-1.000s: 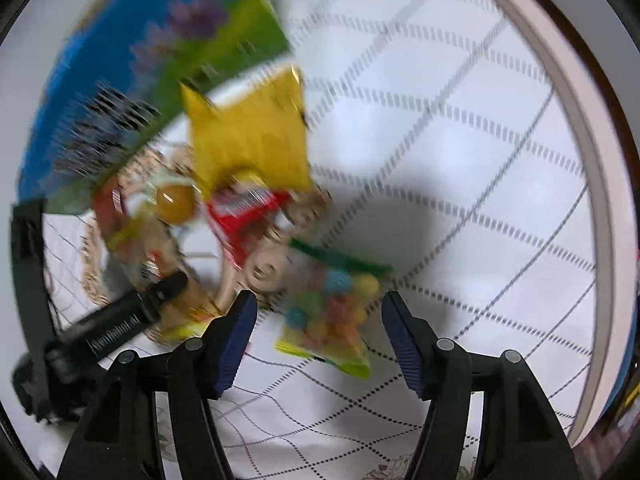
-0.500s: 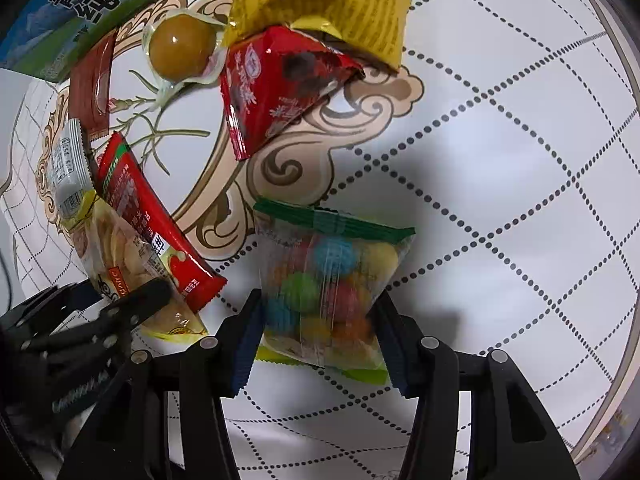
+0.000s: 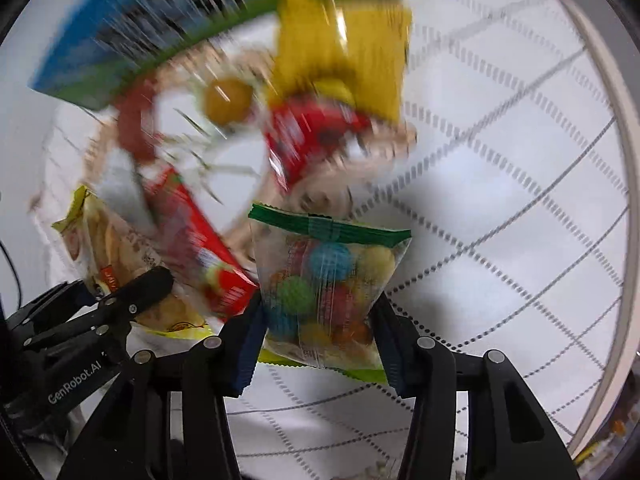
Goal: Organize snacks
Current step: 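Carry bread bag with left tool while right tool carries candy bag into box, release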
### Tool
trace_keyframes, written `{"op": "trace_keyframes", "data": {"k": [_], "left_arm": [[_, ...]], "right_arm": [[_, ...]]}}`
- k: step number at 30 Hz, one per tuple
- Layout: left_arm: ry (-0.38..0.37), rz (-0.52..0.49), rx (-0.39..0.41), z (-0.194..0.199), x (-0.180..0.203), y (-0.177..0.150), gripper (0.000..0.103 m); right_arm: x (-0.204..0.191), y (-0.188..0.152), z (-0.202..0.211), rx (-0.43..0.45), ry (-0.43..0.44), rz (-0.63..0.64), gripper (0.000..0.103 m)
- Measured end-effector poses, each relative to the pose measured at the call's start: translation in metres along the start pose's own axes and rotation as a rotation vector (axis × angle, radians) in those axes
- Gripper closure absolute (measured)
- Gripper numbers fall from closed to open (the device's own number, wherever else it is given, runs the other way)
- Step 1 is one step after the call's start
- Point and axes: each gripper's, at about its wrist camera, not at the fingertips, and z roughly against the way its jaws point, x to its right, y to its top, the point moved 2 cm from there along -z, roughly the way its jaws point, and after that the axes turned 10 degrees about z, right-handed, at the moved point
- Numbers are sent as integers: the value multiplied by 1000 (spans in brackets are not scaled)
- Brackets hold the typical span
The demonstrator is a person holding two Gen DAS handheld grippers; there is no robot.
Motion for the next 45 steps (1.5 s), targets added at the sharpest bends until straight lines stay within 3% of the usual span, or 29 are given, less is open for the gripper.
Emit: {"op": "trace_keyframes", "data": {"k": [4,10,16,19,28,34,40,41,42,43,44,45], "left_arm": [[-71,-18,73,56,15,29,55],[-113,-25,171,117,8,101,55],[-87,-31,198,143,7,183,55],[-48,-21,164,131,-5,234,55],[89,-22,18,57,-18,314,54],[144,-14,-58,15,-25,351,54],[169,-28,-108,-13,-35,363,51],[169,-24,-112,-15,-37,364,43],[165,-20,-115,-17,-38,365,34],[160,-17,-114,-18,-40,367,19],[157,-18,-103,-18,-40,368,16],[158,-17,-88,-17,-41,369,16]], "right_arm": [[-9,20,63,117,49,18,50],[-20,98,153,291,80,34,50],[-36,190,186,347,23,64,50],[-37,226,184,321,-14,67,50],[-15,295,123,144,-91,55,49],[-2,308,84,44,-139,65,49],[8,300,51,-77,-145,70,48],[10,298,46,-96,-138,58,43],[12,297,44,-103,-134,47,30],[13,297,43,-101,-137,44,23],[14,298,43,-96,-144,44,14],[15,299,44,-87,-153,43,13]]}}
